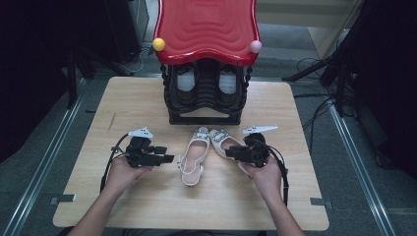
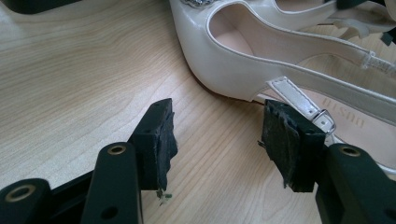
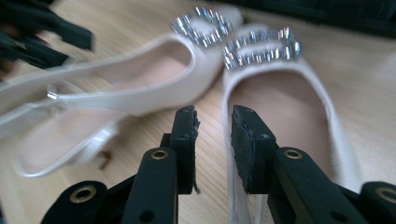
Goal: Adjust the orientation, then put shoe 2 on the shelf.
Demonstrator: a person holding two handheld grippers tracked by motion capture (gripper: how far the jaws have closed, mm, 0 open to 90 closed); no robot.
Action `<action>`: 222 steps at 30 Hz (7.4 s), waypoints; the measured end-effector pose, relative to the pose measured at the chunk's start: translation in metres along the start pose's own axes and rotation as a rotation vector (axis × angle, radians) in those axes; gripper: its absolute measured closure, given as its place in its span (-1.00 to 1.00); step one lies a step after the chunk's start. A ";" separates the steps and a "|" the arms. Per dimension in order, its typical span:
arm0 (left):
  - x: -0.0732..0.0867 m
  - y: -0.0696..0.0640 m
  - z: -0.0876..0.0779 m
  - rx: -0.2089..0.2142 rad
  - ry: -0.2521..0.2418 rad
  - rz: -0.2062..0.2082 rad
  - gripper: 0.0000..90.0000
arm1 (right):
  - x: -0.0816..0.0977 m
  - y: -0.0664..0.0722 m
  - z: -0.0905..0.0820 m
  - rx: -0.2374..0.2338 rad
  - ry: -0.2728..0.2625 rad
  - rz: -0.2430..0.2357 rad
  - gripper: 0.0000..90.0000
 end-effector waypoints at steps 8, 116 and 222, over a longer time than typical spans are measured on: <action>-0.004 -0.002 0.005 0.008 0.021 0.015 -0.01 | 0.004 -0.020 -0.043 0.054 -0.067 0.015 1.00; -0.002 -0.034 0.059 0.122 0.077 -0.005 0.79 | 0.015 -0.052 0.031 0.075 0.067 0.067 1.00; -0.003 0.017 -0.012 -0.090 -0.032 -0.012 0.31 | -0.038 0.033 0.075 0.176 0.530 0.014 0.86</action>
Point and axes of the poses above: each handheld gripper's, and its own axes: z roughly forward along the jaws, x roughly out of its underside, y roughly to its left, the point moved 2 cm from there along z, roughly forward along the jaws, and after that the axes turned 5 degrees about -x, right-handed, at the moved point
